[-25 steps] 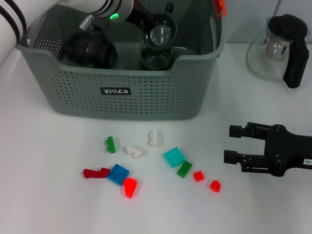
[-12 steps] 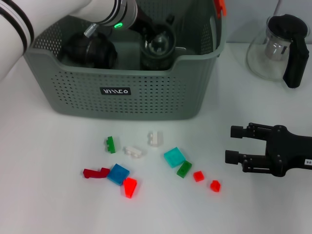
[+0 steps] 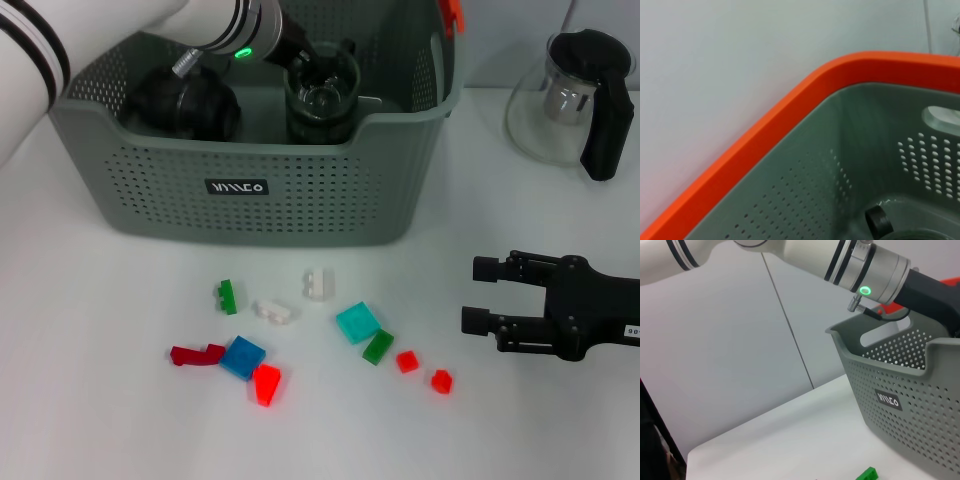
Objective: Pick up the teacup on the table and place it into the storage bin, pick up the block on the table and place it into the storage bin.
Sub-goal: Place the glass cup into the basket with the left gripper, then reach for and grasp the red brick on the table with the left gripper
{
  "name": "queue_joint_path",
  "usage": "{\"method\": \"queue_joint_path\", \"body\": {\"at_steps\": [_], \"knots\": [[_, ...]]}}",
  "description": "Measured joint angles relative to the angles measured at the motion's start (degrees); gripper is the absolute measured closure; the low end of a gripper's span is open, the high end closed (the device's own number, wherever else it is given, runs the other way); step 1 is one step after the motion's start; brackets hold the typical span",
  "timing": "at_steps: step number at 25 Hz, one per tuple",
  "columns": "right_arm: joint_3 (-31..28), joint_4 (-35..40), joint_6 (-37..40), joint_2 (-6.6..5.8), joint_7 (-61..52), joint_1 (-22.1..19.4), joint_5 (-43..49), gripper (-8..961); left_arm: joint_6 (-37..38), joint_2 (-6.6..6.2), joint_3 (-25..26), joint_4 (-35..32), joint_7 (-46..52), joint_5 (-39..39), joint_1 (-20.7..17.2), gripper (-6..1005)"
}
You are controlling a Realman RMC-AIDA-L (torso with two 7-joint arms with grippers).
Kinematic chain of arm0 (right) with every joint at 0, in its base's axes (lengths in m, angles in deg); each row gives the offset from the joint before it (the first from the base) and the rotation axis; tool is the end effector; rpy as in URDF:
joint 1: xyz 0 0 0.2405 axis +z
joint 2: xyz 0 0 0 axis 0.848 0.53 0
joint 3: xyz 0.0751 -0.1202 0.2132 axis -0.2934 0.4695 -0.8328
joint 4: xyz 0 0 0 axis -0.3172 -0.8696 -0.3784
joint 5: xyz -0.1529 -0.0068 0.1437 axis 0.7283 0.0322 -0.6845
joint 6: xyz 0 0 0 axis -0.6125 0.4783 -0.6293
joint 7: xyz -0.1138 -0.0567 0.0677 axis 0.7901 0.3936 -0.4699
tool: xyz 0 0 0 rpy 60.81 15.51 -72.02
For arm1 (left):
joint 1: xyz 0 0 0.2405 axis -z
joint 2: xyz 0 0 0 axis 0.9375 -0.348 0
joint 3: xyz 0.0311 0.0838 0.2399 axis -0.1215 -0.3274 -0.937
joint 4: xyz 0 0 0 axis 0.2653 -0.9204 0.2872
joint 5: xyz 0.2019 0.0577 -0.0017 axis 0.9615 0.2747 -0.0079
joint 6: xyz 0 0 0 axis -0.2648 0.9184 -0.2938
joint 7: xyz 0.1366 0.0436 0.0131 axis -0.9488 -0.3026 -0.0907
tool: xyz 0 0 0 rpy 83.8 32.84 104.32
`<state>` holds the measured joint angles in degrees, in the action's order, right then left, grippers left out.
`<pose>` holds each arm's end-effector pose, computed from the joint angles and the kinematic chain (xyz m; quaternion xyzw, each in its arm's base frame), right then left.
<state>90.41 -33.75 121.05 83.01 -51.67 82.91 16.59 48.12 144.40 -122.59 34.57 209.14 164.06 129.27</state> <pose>0.2716 0.2921 0.0010 -0.9283 0.2278 0.2867 0.0649 -0.1088 0.4855 -0.0377 -0.9061 -0.1316 0.0892 0.3922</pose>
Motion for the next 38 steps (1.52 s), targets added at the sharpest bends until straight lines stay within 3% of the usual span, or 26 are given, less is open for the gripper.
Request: {"method": "queue_joint_path", "body": {"at_steps": [9, 16, 18, 20, 21, 22, 24, 26, 28, 30, 36, 38], "knots": [[-0.4, -0.17, -0.03, -0.05, 0.33, -0.15, 0.0, 131, 3.34, 0.43, 0.0, -7.65, -0.1, -1.6, -3.06, 381], [-0.53, -0.17, -0.02, -0.09, 0.26, -0.05, 0.0, 132, 15.85, 0.17, 0.62, -22.73, -1.19, -10.16, -8.35, 372], [-0.53, -0.18, -0.02, -0.09, 0.18, -0.04, 0.0, 132, 21.4, -0.11, 3.27, -27.96, -2.93, -16.56, -10.27, 372], [-0.53, -0.18, -0.01, -0.08, 0.2, -0.03, 0.0, 131, 28.15, -0.96, 9.34, -30.68, -5.35, -26.16, -11.02, 372], [-0.53, -0.18, -0.02, -0.08, 0.23, -0.02, 0.0, 131, 34.81, -2.72, 16.44, -29.76, -7.14, -36.24, -10.98, 372], [-0.53, -0.18, -0.02, -0.08, 0.23, -0.02, 0.0, 131, 34.81, -2.72, 16.44, -29.76, -7.14, -36.24, -10.98, 372], [-0.53, -0.17, -0.01, -0.1, 0.26, -0.02, 0.0, 130, 41.65, -5.4, 24.72, -23.93, -9.74, -47.35, -10.82, 372], [-0.53, -0.18, 0.03, -0.09, 0.44, -0.07, 0.0, 129, 47.01, -7.21, 31.07, -16.27, -14.03, -54.37, -11.25, 372], [-0.53, -0.17, 0.12, -0.09, 0.5, -0.09, 0.0, 129, 51.23, -7.78, 35.27, -11.83, -18.36, -57.33, -12.45, 371], [-0.53, -0.16, 0.34, -0.09, 0.35, -0.1, 0.0, 130, 56.03, -7.54, 39.17, -9.66, -23.53, -57.97, -15.17, 371], [-0.53, -0.15, 0.45, -0.16, 0.37, -0.13, 0.0, 131, 69.5, -5.76, 43.48, -12.4, -33.08, -57.26, -23.96, 371], [-0.52, -0.16, 0.48, -0.14, 0.42, -0.14, 0.0, 131, 70.74, -5.37, 43.5, -13.32, -34.23, -56.19, -25.34, 371]]}}
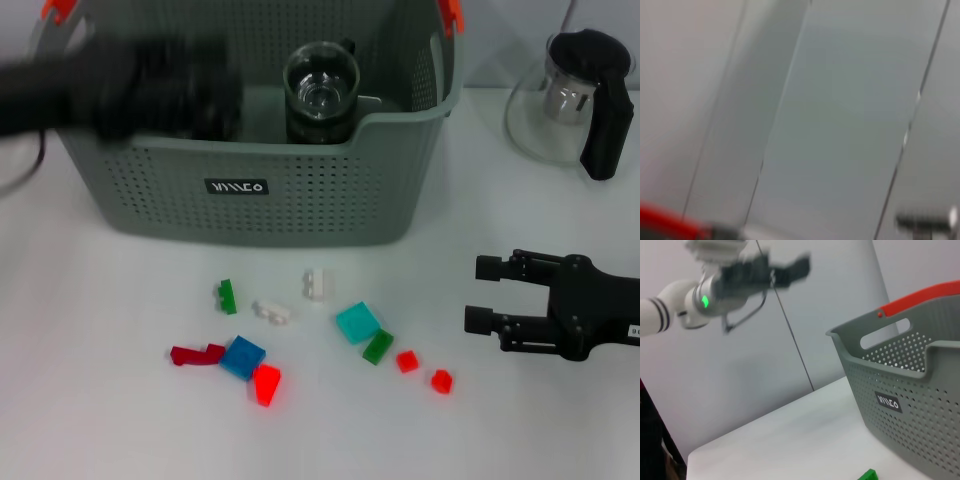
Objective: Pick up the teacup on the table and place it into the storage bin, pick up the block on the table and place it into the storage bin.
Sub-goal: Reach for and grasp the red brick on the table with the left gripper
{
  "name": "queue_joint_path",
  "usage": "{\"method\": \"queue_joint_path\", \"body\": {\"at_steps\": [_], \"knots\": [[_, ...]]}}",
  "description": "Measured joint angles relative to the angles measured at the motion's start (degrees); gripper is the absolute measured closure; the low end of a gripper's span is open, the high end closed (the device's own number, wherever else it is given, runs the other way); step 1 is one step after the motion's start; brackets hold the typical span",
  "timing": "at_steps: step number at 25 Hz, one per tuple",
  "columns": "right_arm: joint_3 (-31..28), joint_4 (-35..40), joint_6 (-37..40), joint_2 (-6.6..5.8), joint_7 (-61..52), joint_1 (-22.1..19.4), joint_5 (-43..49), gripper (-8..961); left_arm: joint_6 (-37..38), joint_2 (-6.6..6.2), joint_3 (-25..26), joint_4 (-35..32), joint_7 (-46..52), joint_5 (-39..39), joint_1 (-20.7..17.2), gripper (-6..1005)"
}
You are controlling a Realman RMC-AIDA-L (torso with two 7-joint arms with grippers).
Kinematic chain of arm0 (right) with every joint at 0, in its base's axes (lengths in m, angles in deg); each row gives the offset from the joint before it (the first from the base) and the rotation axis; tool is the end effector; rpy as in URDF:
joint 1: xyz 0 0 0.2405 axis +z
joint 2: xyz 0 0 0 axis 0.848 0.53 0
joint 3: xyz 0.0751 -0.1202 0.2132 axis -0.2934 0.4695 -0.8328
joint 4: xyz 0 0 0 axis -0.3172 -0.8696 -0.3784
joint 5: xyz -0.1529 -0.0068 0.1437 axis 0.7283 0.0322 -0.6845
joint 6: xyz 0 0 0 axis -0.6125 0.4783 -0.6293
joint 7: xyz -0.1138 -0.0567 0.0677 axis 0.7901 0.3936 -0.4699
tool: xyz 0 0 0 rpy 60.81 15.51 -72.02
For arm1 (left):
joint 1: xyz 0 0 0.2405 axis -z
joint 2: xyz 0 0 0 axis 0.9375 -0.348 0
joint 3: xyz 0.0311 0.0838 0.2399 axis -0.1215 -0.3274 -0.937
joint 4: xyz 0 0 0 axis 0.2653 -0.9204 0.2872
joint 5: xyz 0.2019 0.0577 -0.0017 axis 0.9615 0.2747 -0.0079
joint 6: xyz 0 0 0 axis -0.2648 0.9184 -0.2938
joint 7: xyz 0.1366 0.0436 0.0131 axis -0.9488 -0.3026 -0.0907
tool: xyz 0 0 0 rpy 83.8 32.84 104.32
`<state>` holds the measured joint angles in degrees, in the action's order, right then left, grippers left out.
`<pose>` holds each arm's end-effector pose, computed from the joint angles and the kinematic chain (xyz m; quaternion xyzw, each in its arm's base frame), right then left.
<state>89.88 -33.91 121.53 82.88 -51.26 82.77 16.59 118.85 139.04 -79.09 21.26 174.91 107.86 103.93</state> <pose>0.2726 0.2910 0.0028 -0.9275 0.2263 0.2899 0.0664 -0.1995 0.3289 0.1040 -0.9040 -0.1875 -0.3736 0.0899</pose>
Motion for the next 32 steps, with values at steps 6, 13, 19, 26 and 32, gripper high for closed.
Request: {"method": "queue_joint_path", "body": {"at_steps": [6, 13, 19, 26, 32], "knots": [[0.0, -0.01, 0.1, -0.02, -0.2, 0.09, -0.06, 130, 2.9, 2.07, -0.57, -4.99, -5.99, 13.44, -5.56, 386], [0.0, -0.05, -0.01, 0.02, -0.26, 0.51, -0.12, 130, 2.39, 3.01, -3.71, -9.65, -8.13, 27.7, -6.44, 385], [0.0, -0.1, 0.11, 0.15, -0.3, 0.78, -0.15, 130, 1.13, 3.38, -7.48, -13.04, -11.2, 32.99, -5.8, 386], [0.0, -0.1, 0.0, 0.56, -0.33, 0.79, -0.12, 129, -6.16, 5.43, -8.73, -12.04, -22.94, 33.32, -7.59, 386], [0.0, -0.1, 0.05, 0.67, -0.34, 0.62, -0.09, 130, -14.51, 5.72, -11.69, -6.2, -26.06, 33.28, -9.1, 385]]}}
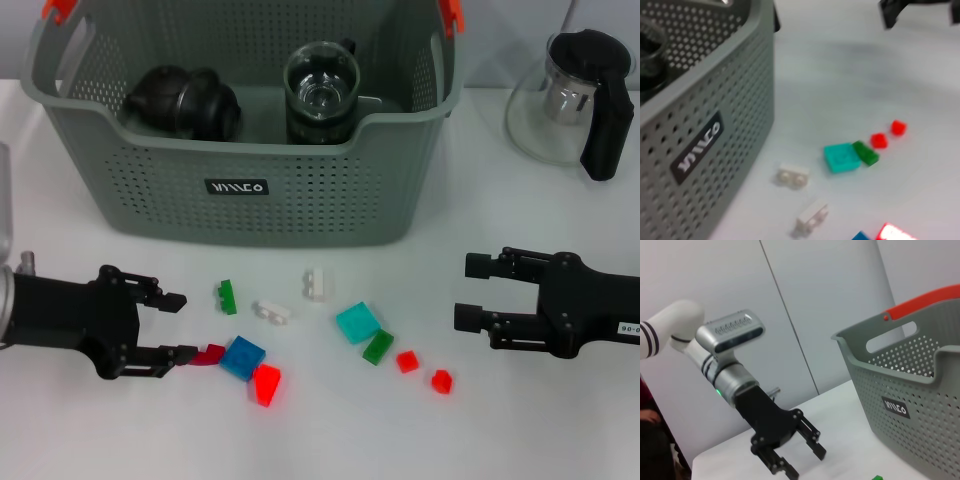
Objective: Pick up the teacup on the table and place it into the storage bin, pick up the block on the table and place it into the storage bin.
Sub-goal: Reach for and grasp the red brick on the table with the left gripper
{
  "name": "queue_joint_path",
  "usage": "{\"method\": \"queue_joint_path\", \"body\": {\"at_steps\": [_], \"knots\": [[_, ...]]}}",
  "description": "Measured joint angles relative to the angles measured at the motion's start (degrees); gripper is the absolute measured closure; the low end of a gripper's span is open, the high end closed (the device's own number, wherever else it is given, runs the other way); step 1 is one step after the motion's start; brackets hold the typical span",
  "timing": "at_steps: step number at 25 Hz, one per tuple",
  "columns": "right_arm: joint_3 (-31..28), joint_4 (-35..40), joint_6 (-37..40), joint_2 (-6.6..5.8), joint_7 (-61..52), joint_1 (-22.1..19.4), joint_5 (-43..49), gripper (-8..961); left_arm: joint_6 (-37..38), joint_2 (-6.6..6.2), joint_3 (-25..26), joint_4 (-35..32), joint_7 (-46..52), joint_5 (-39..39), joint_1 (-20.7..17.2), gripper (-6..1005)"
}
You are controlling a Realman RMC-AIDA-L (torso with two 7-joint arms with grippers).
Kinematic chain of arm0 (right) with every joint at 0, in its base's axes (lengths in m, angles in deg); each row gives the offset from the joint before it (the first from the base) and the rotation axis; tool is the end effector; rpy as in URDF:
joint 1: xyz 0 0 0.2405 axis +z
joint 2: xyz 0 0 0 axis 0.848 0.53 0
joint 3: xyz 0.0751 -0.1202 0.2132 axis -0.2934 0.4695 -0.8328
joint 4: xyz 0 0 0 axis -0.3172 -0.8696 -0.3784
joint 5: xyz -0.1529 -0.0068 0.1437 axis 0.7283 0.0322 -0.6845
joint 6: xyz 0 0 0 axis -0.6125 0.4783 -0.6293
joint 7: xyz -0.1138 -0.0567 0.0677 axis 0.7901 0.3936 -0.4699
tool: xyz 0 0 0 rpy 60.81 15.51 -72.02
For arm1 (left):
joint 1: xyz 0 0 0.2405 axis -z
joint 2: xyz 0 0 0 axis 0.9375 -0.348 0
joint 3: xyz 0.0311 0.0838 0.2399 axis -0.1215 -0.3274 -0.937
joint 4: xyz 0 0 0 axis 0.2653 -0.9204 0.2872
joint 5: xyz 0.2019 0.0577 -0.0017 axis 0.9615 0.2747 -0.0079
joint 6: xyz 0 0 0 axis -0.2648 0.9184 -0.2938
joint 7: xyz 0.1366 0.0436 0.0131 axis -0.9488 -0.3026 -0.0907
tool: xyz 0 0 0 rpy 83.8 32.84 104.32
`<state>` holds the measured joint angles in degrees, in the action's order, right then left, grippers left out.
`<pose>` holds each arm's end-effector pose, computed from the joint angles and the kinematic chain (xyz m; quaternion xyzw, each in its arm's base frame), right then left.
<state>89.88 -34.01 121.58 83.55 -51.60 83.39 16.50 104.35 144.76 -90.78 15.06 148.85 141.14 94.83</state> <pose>0.2668 0.2926 -0.0016 -0.9263 0.2256 0.2959 0.0600 -0.2904 0.2945 0.0302 -0.9848 -0.1185 -0.0247 0.1243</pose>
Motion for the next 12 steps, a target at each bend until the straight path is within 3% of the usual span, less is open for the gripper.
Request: {"method": "queue_joint_path", "body": {"at_steps": [6, 12], "knots": [[0.0, 0.0, 0.02, -0.01, 0.0, -0.34, 0.01, 131, -5.97, 0.07, 0.14, 4.38, -3.59, 0.25, -0.41, 386], [0.0, -0.01, -0.05, -0.01, 0.0, -0.27, 0.0, 130, -7.27, 0.1, -0.09, 5.31, -4.84, 0.95, -0.93, 413]]}}
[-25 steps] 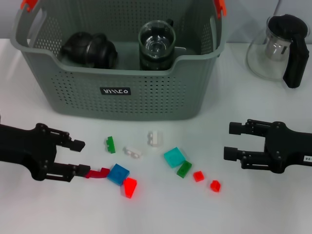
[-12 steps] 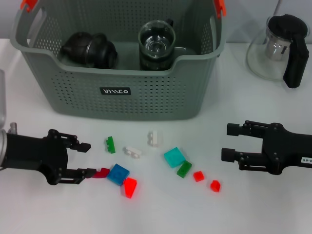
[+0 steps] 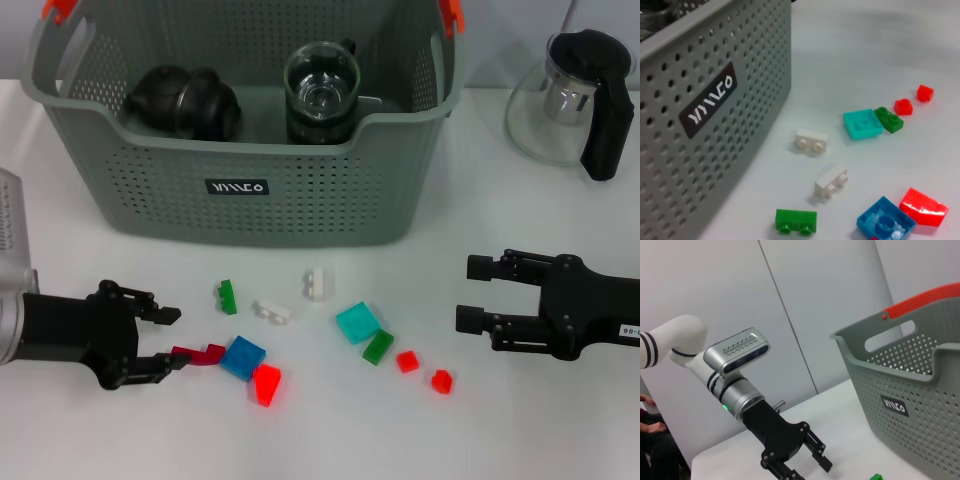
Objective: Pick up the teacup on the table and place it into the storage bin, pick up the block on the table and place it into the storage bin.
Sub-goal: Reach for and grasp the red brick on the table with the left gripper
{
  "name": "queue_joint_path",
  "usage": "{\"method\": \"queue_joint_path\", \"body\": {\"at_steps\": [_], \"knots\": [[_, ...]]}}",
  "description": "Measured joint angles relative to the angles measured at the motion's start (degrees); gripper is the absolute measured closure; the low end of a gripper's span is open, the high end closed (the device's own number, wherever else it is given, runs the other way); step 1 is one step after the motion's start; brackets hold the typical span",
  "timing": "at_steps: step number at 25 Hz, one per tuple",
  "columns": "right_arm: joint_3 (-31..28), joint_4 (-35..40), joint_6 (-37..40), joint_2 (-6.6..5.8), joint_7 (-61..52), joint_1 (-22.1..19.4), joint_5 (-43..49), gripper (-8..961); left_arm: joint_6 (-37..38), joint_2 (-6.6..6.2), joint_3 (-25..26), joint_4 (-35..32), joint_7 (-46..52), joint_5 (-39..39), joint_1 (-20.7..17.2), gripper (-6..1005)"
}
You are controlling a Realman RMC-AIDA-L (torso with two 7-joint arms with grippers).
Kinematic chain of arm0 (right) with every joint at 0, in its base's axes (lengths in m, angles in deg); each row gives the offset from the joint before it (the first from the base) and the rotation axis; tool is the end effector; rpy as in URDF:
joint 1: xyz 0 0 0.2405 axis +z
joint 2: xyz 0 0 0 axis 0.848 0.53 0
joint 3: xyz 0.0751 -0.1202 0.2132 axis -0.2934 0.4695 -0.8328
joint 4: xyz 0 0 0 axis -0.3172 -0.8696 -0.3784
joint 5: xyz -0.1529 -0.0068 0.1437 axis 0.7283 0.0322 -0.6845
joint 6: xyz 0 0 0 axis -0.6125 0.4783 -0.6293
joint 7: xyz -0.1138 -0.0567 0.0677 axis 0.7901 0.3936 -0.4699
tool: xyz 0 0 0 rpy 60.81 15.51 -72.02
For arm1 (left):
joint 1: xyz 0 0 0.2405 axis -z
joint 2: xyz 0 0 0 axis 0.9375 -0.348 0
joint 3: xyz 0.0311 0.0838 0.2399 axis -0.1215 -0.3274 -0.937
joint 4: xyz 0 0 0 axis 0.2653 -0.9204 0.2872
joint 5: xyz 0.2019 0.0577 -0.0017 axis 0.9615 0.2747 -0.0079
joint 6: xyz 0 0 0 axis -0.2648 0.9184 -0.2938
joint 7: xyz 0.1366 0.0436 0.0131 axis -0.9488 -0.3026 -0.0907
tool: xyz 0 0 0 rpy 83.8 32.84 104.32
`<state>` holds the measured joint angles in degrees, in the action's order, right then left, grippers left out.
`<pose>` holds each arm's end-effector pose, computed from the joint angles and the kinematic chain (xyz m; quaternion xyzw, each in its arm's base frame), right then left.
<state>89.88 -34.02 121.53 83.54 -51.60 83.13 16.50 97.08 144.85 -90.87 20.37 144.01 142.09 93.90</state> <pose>0.2683 0.2914 -0.0016 -0.9258 0.2278 0.2955 0.0610 -0.3113 0.2941 0.0150 -0.9825 -0.1159 -0.0058 0.1459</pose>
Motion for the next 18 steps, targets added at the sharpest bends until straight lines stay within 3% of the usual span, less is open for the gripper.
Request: {"method": "queue_joint_path", "body": {"at_steps": [7, 18], "knots": [[0.0, -0.13, -0.12, 0.0, 0.0, 0.0, 0.0, 129, -1.02, 0.16, 1.02, 3.27, -7.32, -0.86, -0.94, 450], [0.0, -0.73, -0.04, -0.1, -0.09, 0.44, -0.01, 130, -5.51, 0.2, 1.5, 6.97, -8.47, -1.33, -0.46, 470]]}}
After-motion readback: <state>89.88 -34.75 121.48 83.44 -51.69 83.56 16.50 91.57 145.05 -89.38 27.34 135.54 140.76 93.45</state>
